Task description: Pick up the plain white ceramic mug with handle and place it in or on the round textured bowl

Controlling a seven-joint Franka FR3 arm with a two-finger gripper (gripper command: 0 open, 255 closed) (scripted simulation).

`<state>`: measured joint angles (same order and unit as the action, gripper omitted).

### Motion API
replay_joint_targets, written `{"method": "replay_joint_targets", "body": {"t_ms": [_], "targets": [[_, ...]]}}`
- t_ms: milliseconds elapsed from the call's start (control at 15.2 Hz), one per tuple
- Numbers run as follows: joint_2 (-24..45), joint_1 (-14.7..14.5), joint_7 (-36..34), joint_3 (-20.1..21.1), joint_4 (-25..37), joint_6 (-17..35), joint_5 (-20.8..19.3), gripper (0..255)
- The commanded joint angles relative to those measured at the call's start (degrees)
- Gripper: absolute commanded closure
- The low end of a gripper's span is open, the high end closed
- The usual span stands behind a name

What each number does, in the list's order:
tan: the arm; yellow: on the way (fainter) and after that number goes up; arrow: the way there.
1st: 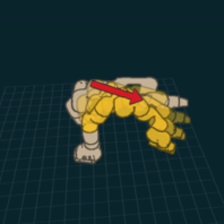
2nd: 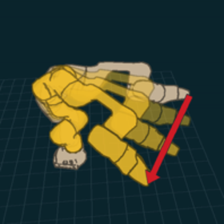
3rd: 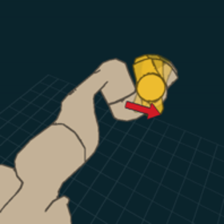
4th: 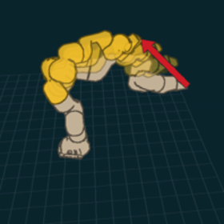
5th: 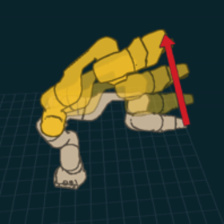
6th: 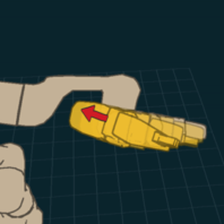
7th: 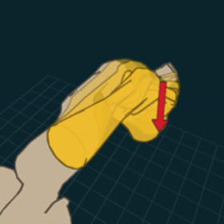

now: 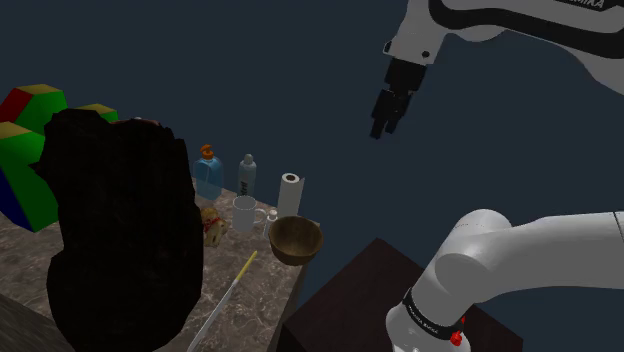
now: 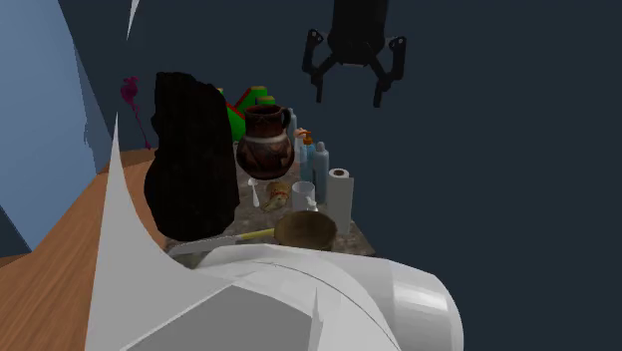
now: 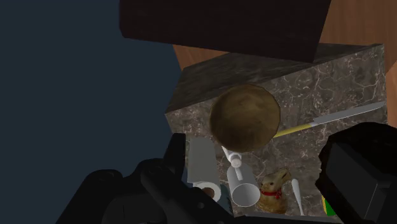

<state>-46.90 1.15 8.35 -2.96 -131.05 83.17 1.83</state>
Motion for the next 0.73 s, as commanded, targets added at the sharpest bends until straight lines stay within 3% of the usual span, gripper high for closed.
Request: {"method": "replay_joint_targets", "body": {"t_ms": [0, 660], "targets": [[0.0, 0.0, 0.0, 0.0, 0.0, 0.0, 0.0, 0], [10.67, -1.34, -6.7, 6.35, -7.28, 19.56, 3.08, 0]]}}
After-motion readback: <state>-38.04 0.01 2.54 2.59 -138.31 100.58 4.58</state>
